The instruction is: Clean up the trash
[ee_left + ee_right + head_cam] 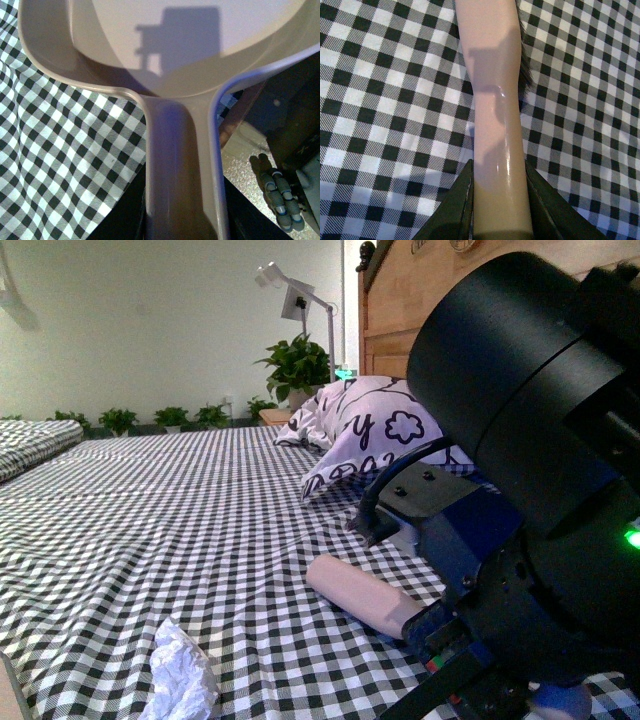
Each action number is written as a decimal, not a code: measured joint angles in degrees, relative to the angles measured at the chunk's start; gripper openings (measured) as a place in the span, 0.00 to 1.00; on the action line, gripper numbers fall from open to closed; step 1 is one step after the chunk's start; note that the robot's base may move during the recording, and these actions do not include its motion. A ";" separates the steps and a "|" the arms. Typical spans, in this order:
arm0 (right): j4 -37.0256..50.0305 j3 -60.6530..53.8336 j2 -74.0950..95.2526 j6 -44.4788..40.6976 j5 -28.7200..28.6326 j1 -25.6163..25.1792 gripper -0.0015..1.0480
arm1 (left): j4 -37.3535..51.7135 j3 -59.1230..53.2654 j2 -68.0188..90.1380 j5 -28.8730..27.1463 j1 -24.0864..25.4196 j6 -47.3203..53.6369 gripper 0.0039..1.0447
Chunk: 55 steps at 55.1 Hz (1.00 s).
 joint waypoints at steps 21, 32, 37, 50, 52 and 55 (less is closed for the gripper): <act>-9.40 2.05 -1.73 6.97 -22.77 9.20 0.22 | 0.00 0.00 0.00 -0.07 0.02 0.04 0.24; -10.84 5.57 -5.03 10.40 -33.97 11.10 0.22 | 0.00 0.00 0.00 -0.07 0.02 0.02 0.24; -10.86 6.03 -5.03 11.58 -33.27 10.95 0.22 | 0.00 0.00 0.00 -0.07 0.02 0.04 0.24; -10.32 6.08 -5.03 13.31 -31.19 8.26 0.22 | 0.00 0.00 0.00 -0.07 0.02 0.04 0.24; -9.90 6.05 -5.03 13.38 -30.95 7.72 0.22 | 0.00 0.00 0.00 -0.09 0.02 0.07 0.24; -9.01 5.92 -5.18 13.44 -30.29 6.97 0.22 | 0.00 0.00 0.00 -0.07 0.02 0.07 0.24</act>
